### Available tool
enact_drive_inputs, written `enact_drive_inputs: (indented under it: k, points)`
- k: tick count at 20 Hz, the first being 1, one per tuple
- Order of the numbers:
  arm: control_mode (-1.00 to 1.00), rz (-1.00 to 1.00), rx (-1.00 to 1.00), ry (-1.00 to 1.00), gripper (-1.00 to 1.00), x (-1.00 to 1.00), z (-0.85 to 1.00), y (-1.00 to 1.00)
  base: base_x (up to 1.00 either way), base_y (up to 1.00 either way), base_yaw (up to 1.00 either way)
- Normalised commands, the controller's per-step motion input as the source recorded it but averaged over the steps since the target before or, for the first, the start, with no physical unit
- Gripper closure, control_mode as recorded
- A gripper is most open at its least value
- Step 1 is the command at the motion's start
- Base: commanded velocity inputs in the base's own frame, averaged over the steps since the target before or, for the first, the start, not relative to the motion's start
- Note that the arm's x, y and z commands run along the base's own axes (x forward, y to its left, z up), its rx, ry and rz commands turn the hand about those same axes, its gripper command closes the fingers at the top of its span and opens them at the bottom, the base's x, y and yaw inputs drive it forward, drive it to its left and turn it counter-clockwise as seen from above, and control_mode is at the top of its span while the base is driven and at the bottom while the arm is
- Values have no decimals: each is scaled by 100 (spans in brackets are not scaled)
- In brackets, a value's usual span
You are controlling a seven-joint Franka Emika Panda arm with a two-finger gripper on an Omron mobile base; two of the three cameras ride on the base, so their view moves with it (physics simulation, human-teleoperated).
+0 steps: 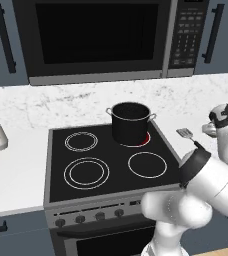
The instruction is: Put the avocado and avocado in the pot. Retrieve the spatula and lightly stir the vegetables in the pot.
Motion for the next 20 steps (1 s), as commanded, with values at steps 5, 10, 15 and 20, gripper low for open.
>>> enact_drive_inputs:
  k: [5,10,15,20]
  points:
    - [-100,18,0,-11,100,3,100,100,0,0,0]
    - [-100,19,0,-5,100,20,85,100,0,0,0]
    - [-100,10,0,-1,100,41,5,100,0,0,0]
    - [-100,1,0,0,100,46,0,75,0,0,0]
